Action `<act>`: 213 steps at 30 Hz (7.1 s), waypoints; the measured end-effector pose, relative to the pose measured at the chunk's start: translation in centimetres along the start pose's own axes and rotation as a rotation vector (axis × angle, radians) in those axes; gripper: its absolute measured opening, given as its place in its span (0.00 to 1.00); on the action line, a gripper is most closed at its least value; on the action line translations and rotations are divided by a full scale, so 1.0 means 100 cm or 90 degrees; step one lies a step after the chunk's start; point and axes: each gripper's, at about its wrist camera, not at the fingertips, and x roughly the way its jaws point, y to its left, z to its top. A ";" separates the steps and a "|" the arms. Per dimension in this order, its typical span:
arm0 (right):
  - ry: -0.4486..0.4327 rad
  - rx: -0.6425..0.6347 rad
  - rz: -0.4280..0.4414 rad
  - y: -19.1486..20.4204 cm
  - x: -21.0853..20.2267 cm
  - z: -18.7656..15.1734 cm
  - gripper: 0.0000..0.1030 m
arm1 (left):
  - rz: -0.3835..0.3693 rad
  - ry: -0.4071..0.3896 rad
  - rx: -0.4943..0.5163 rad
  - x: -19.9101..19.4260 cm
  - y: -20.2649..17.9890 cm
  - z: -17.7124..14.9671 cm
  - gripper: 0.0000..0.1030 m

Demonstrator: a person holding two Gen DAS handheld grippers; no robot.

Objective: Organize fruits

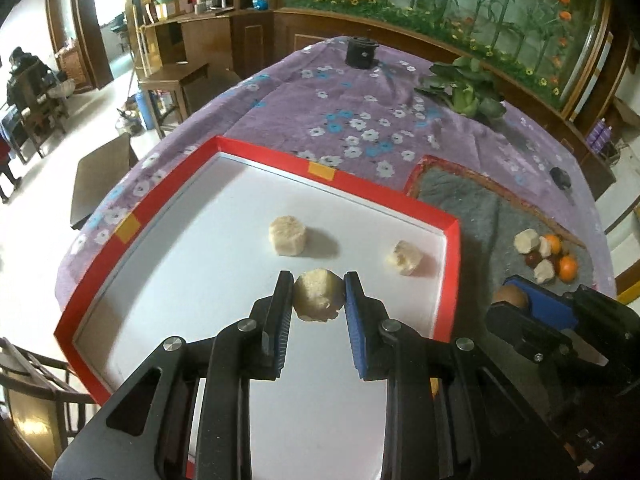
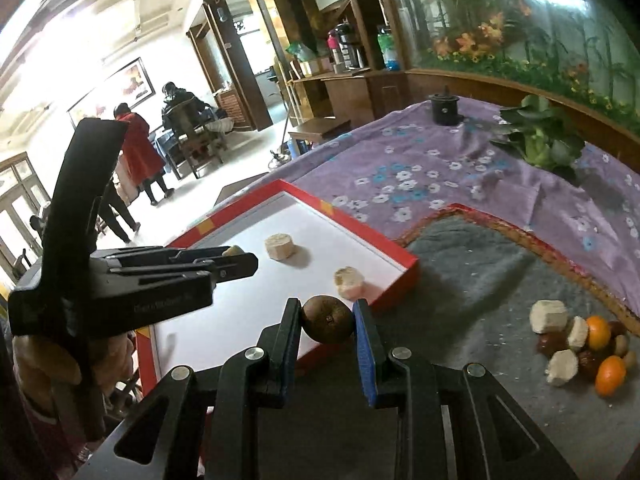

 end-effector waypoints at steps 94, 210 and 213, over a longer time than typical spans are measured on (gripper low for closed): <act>-0.046 0.119 -0.167 -0.139 -0.100 -0.096 0.48 | -0.023 0.046 0.240 0.078 -0.226 0.034 0.44; 0.070 -0.092 0.002 0.052 0.052 -0.018 0.27 | 0.018 0.049 -0.030 0.011 0.044 -0.032 0.31; 0.086 -0.099 0.000 0.053 0.063 -0.019 0.27 | 0.020 0.050 -0.032 0.013 0.045 -0.033 0.31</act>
